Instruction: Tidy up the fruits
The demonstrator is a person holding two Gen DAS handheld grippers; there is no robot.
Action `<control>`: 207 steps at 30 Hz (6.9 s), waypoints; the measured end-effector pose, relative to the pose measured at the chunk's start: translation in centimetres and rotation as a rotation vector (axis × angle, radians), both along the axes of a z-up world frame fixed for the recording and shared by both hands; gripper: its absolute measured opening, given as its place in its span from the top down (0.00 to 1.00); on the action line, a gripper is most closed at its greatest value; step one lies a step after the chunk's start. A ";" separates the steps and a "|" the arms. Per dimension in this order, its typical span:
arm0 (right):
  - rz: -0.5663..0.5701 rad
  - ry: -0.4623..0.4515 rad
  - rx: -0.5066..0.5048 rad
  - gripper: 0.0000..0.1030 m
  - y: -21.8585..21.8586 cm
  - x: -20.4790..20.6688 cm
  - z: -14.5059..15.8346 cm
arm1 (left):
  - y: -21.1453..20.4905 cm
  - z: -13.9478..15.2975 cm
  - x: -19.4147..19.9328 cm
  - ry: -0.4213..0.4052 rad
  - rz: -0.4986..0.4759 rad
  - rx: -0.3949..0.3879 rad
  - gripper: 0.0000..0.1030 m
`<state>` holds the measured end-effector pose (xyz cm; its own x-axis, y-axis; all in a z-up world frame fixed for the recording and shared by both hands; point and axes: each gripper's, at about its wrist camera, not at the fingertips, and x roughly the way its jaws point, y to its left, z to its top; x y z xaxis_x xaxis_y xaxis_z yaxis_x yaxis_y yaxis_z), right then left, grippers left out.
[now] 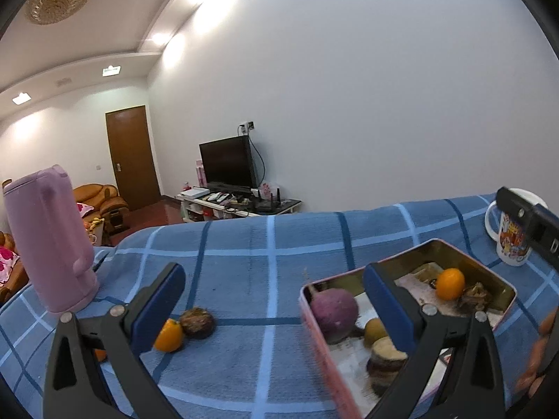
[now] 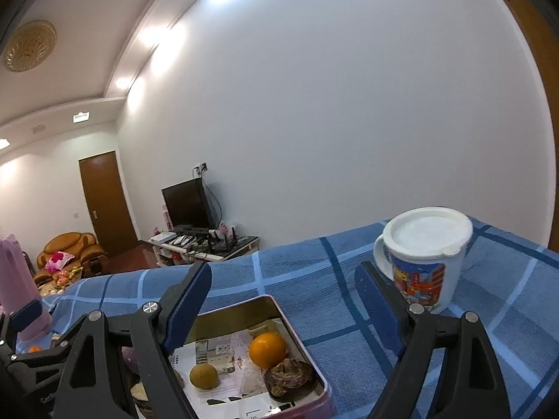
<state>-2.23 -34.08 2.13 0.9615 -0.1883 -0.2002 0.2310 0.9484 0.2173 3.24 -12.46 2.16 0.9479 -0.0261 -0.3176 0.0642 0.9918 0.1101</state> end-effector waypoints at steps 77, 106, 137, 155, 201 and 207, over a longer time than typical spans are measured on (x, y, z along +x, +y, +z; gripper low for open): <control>0.366 0.258 -0.109 0.17 24.1 5.3 -2.1 | 24.6 -4.3 3.3 0.406 -0.014 -0.125 0.00; 0.511 0.519 0.065 0.44 25.4 10.6 -5.5 | 25.6 -3.8 3.7 0.374 -0.009 -0.220 0.52; 0.685 0.535 0.114 0.64 29.1 12.0 -6.0 | 27.3 -2.8 2.5 0.257 0.077 -0.265 0.52; 0.561 0.336 -0.058 0.64 25.5 5.1 -3.0 | 25.7 -2.0 0.8 0.161 0.126 -0.164 0.52; 0.544 0.270 -0.151 0.63 24.8 0.8 -2.4 | 19.2 -1.3 -3.3 0.114 0.116 -0.080 0.52; 0.533 0.270 -0.153 0.63 23.9 0.5 -2.4 | 18.4 -1.3 -3.6 0.116 0.109 -0.077 0.52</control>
